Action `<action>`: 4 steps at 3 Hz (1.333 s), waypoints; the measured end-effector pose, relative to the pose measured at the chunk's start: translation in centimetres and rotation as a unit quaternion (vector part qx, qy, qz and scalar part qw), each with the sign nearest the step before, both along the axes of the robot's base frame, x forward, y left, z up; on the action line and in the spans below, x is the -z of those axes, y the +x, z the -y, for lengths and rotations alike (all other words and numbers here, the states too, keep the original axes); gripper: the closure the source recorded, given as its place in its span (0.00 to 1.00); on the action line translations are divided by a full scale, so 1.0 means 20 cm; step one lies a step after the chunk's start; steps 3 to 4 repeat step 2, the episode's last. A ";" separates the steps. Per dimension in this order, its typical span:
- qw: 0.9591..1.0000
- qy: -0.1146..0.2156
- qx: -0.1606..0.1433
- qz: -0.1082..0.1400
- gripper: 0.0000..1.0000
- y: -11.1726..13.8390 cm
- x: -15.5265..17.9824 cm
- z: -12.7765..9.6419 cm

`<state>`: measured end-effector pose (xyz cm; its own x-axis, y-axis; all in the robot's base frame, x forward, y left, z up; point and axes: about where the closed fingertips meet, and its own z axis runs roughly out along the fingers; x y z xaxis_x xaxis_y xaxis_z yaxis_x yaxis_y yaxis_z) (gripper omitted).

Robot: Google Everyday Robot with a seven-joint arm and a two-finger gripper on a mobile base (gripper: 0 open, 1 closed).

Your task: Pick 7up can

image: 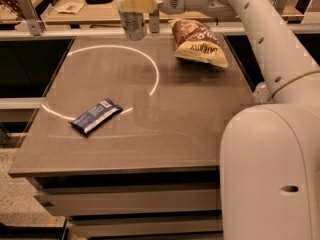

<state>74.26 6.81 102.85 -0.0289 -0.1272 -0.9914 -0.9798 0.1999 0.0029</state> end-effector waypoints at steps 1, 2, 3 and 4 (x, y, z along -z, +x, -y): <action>1.000 0.027 0.008 -0.011 1.00 0.01 -0.03 0.05; 1.000 0.027 0.008 -0.011 1.00 0.01 -0.03 0.05; 1.000 0.027 0.008 -0.011 1.00 0.01 -0.03 0.05; 1.000 0.027 0.008 -0.011 1.00 0.01 -0.03 0.05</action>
Offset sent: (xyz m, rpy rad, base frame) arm 0.0009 -0.0084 0.0044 0.0455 0.0181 -0.0137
